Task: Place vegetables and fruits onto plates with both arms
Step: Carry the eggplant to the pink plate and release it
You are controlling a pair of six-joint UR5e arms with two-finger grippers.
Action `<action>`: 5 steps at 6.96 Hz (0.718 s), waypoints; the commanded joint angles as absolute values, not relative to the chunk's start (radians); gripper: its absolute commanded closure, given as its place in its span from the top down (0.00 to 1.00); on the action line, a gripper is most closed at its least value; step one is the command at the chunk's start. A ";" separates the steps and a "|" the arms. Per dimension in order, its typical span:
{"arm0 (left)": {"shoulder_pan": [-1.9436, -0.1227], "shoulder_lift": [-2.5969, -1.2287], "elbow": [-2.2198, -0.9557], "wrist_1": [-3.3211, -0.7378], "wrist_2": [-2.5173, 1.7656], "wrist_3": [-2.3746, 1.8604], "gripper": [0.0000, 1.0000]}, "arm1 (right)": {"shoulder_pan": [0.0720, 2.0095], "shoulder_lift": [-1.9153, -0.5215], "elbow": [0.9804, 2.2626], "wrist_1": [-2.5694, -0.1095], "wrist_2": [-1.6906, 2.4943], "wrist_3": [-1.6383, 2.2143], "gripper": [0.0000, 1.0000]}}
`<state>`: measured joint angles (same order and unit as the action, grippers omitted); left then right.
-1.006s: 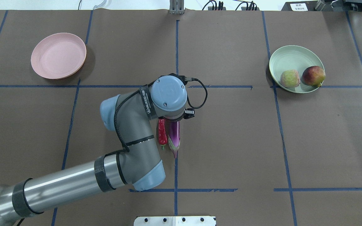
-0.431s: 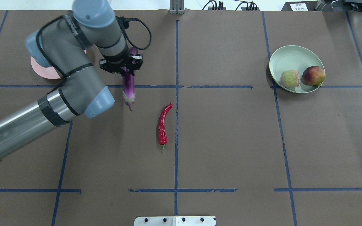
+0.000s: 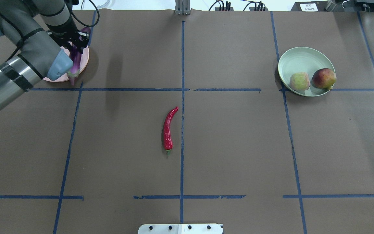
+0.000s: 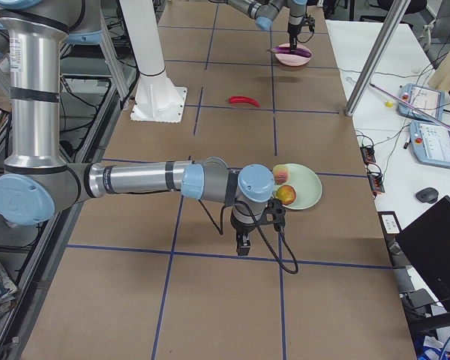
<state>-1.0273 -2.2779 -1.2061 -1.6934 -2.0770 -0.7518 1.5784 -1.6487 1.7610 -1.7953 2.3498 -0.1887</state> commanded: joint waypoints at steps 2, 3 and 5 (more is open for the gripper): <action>-1.048 -2.276 -1.051 -1.856 -2.082 -0.723 1.00 | 1.578 -1.649 1.763 -1.795 2.350 -0.189 1.00; -1.048 -2.276 -1.086 -1.842 -2.086 -0.721 1.00 | 1.578 -1.649 1.763 -1.796 2.350 -0.189 1.00; -1.048 -2.275 -1.184 -1.794 -2.216 -0.765 1.00 | 1.578 -1.649 1.763 -1.795 2.350 -0.189 1.00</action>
<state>-1.0478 -2.2759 -1.1271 -1.8237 -2.1522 -0.7349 1.5784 -1.6490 1.7625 -1.7951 2.3501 -0.1887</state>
